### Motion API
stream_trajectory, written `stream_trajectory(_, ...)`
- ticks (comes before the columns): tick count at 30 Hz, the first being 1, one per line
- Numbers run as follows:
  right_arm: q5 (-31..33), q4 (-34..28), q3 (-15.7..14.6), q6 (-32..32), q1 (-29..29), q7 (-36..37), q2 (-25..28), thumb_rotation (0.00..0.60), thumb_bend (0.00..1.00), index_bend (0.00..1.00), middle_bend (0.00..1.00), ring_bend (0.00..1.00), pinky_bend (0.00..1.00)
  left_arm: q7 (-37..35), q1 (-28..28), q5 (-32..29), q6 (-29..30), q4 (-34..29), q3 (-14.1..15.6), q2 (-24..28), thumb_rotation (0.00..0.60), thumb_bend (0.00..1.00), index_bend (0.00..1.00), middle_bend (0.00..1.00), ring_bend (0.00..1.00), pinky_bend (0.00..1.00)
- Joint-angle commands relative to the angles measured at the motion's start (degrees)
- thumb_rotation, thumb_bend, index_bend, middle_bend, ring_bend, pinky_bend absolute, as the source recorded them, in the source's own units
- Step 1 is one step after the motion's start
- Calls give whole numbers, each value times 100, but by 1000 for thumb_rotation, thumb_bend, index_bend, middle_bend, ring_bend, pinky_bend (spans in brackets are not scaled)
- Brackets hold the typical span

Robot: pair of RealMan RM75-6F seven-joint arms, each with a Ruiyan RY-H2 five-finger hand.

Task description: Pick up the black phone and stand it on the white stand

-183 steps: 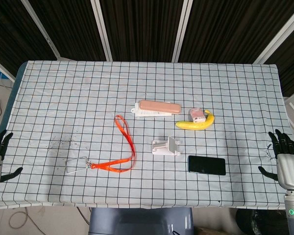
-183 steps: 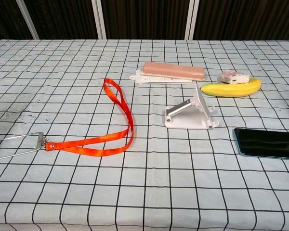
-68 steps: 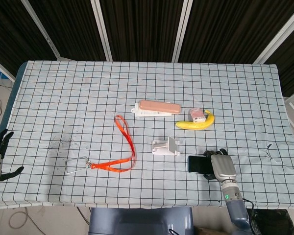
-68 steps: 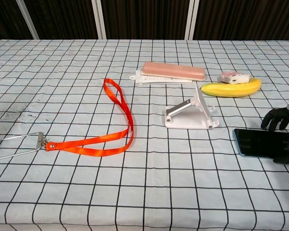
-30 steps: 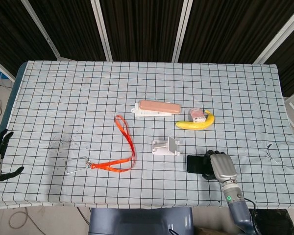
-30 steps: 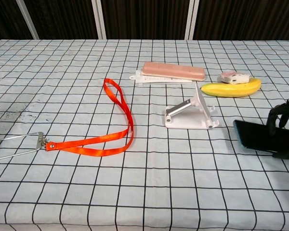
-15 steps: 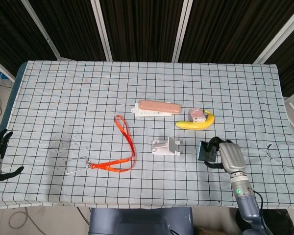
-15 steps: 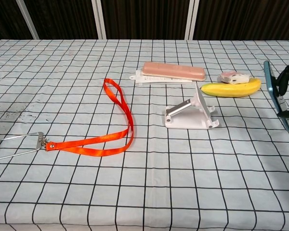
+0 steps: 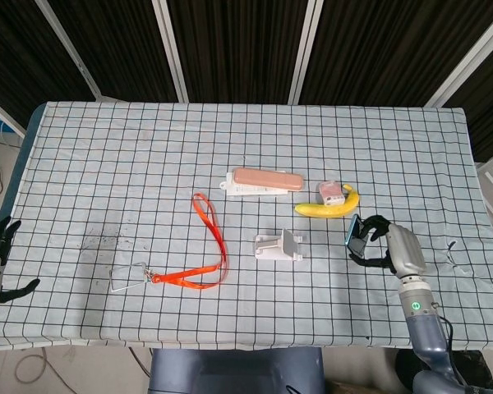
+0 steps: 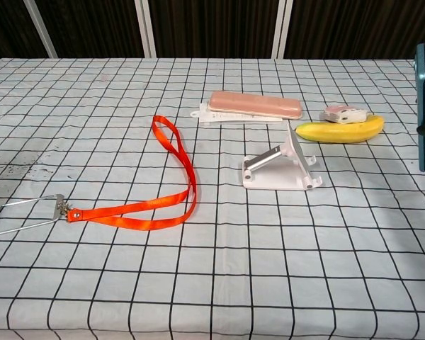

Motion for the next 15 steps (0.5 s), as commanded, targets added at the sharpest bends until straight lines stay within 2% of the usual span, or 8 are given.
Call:
stream_trajectory(1, 47, 19, 23, -28, 31, 59, -46, 600, 392, 559, 578, 496, 390, 3, -2, -5, -6, 0, -1, -1, 600, 0, 0, 0, 0, 0)
stream_trajectory(9, 124, 53, 75, -122, 116, 246, -163, 600, 392, 559, 578, 496, 390, 17, -6, -16, -15, -3, -5, 2, 600, 0, 0, 0, 0, 0)
stream_trajectory(15, 84, 38, 162, -494, 237, 800, -200, 600, 392, 559, 577, 496, 389, 26, -14, -9, -30, 4, 3, -2, 600, 0, 0, 0, 0, 0)
